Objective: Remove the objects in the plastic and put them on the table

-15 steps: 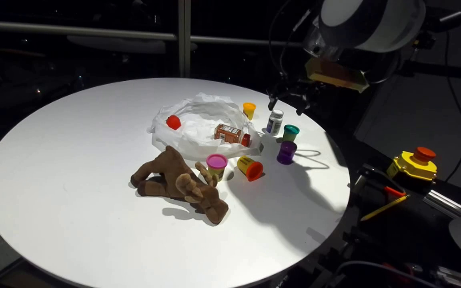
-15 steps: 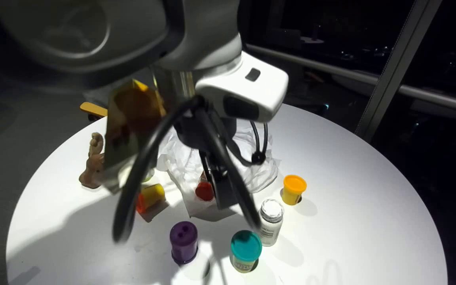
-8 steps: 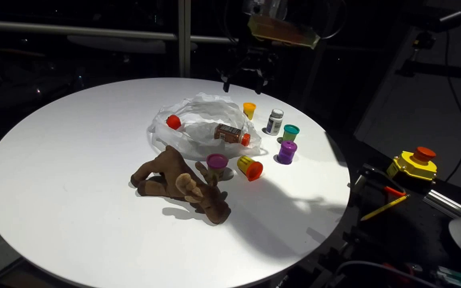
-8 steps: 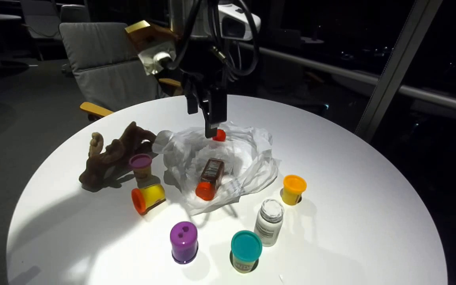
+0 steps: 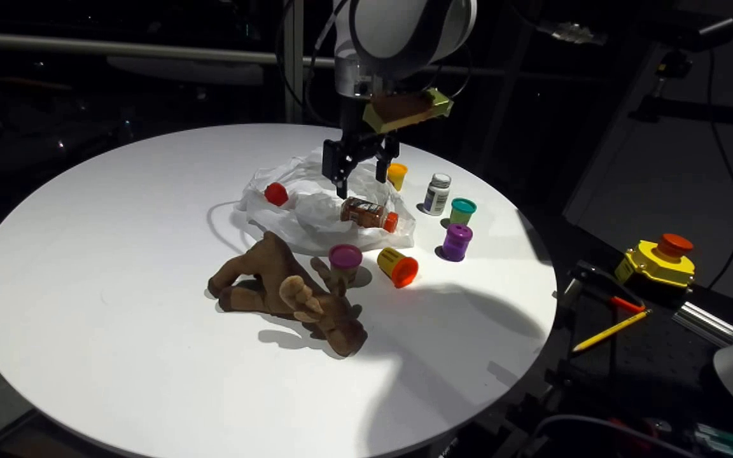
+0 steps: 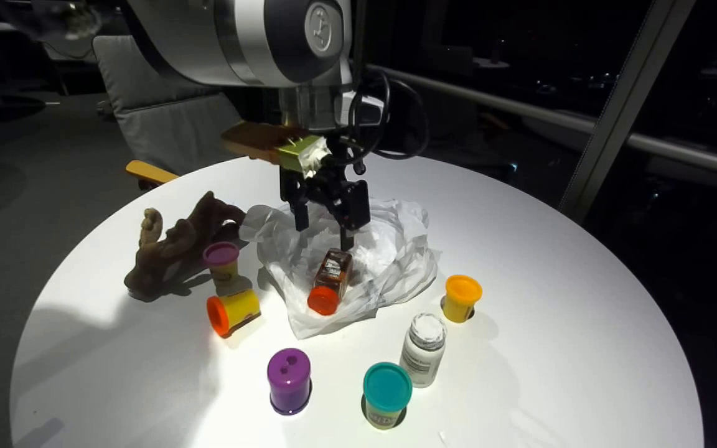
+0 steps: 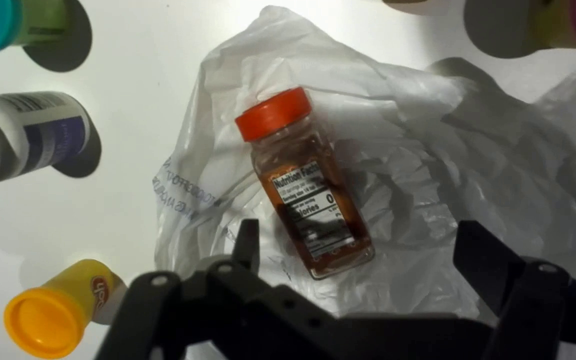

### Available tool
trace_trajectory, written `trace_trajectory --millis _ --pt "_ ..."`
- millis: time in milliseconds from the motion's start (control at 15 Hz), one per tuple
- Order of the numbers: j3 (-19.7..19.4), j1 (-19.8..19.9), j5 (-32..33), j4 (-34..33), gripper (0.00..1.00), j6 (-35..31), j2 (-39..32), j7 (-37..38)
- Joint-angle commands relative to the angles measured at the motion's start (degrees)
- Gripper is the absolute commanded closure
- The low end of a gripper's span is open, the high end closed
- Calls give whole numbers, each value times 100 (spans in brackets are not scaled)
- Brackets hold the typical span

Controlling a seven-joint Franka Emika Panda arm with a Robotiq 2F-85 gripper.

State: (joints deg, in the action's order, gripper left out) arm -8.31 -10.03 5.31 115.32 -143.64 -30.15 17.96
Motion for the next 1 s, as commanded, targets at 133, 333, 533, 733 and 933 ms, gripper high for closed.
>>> trace_trajectory --millis 133,333,533,733,933 --pt "-27 133 748 -27 0 -469 -346 -398" --pt "195 376 629 97 0 -711 -393 -952" --pt "372 594 561 262 0 -889 -374 -1422" --pt "503 801 494 357 26 -990 -418 -1750" --pt "679 1012 393 444 49 -1147 -426 -2086"
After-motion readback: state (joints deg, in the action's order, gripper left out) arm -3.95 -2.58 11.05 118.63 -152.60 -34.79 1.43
